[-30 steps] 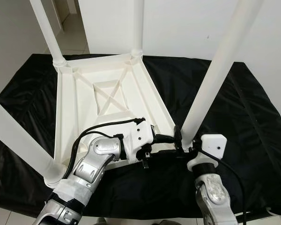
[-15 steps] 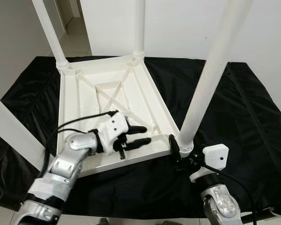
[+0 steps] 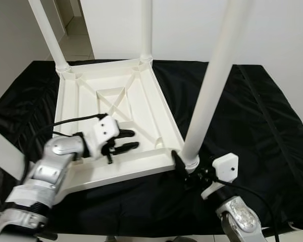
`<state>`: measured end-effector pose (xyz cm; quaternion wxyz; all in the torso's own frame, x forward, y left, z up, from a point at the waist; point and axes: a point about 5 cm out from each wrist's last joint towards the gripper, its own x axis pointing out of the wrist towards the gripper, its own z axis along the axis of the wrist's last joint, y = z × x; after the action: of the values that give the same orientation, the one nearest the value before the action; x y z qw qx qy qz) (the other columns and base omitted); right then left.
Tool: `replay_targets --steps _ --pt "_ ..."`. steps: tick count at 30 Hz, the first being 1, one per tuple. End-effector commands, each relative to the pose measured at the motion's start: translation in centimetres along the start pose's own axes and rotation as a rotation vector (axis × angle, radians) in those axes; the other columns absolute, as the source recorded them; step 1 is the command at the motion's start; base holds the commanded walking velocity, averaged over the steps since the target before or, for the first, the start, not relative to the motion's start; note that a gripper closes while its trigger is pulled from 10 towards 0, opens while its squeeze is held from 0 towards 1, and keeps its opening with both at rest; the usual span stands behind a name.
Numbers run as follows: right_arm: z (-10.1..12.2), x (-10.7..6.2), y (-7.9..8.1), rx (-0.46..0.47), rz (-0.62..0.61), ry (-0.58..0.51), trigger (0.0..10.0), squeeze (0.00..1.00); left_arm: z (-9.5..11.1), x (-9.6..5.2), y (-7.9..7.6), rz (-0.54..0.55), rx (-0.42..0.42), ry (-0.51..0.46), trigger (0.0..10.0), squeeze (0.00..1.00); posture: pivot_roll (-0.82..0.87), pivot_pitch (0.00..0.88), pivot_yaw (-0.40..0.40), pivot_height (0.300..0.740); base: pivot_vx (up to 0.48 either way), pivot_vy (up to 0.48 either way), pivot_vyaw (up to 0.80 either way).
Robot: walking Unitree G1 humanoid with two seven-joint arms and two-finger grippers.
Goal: Building children table
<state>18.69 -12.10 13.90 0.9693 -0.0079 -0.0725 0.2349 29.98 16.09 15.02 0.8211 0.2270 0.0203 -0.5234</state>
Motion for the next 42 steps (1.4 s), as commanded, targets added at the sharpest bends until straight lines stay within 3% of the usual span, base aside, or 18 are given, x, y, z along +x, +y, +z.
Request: replay_targets --steps 1,5,7,8,9,10,15,17,22,25,33,36,38,42 --pt "-0.4 -0.1 0.8 0.048 0.04 0.026 10.0 0.0 -0.2 -0.2 -0.3 -0.028 -0.012 0.009 10.0 0.0 -0.04 0.044 0.038 0.74 0.0 0.0 0.0" --pt "-0.3 -0.2 0.8 0.049 0.04 0.023 10.0 0.0 -0.1 -0.1 -0.6 -0.042 -0.032 -0.002 10.0 0.0 -0.05 0.044 0.043 0.74 0.0 0.0 0.0" --pt "-0.2 0.0 1.7 0.108 0.103 0.024 10.0 0.0 -0.2 0.9 -2.2 -0.042 -0.144 -0.052 10.0 0.0 -0.05 0.045 0.045 0.74 0.0 0.0 0.0" --pt "-0.2 0.0 1.7 0.108 0.103 0.024 10.0 0.0 -0.2 0.9 -2.2 -0.042 -0.144 -0.052 10.0 0.0 -0.05 0.045 0.045 0.74 0.0 0.0 0.0" --pt "-0.2 0.7 1.9 0.117 0.11 0.014 10.0 0.0 -0.5 1.7 -3.0 -0.009 -0.226 -0.059 10.0 0.0 -0.05 0.046 0.049 0.74 0.0 0.0 0.0" --pt "-0.2 1.1 1.9 0.118 0.114 0.009 10.0 0.0 -0.6 1.9 -3.1 0.011 -0.248 -0.057 10.0 0.0 -0.05 0.046 0.045 0.74 0.0 0.0 0.0" --pt "-0.3 2.1 2.1 0.125 0.137 0.003 10.0 0.0 -0.7 2.4 -3.1 0.042 -0.276 -0.066 10.0 0.0 -0.05 0.045 0.041 0.74 0.0 0.0 0.0" --pt "-0.5 3.1 2.2 0.132 0.133 -0.003 10.0 0.0 -0.6 2.7 -3.1 0.062 -0.251 -0.054 10.0 0.0 -0.03 0.044 0.028 0.74 0.0 0.0 0.0" --pt "-0.5 3.6 2.6 0.158 0.141 -0.01 10.0 0.0 -0.3 2.8 -3.0 0.113 -0.239 -0.057 10.0 0.0 -0.02 0.045 0.02 0.74 0.0 0.0 0.0" --pt "-0.6 3.3 2.6 0.157 0.143 0.001 10.0 0.0 -0.4 2.8 -2.5 0.192 -0.237 -0.036 10.0 0.0 -0.02 0.045 0.017 0.74 0.0 0.0 0.0" --pt "-0.3 1.6 1.7 0.147 0.114 -0.001 10.0 0.0 -1.0 2.6 -2.2 0.238 -0.221 -0.001 10.0 0.0 -0.03 0.05 0.018 0.74 0.0 0.0 0.0" --pt "0.2 -0.3 0.4 0.104 0.065 -0.006 10.0 0.0 -1.1 2.4 -2.0 0.25 -0.226 -0.018 10.0 0.0 -0.04 0.054 0.028 0.74 0.0 0.0 0.0" --pt "0.2 -0.3 0.4 0.104 0.065 -0.006 10.0 0.0 -1.1 2.4 -2.0 0.25 -0.226 -0.018 10.0 0.0 -0.04 0.054 0.028 0.74 0.0 0.0 0.0" --pt "0.5 -3.2 -1.0 0.036 0.063 0.043 10.0 0.0 -0.8 2.4 -1.7 0.24 -0.229 -0.048 10.0 0.0 -0.05 0.054 0.047 0.74 0.0 0.0 0.0"
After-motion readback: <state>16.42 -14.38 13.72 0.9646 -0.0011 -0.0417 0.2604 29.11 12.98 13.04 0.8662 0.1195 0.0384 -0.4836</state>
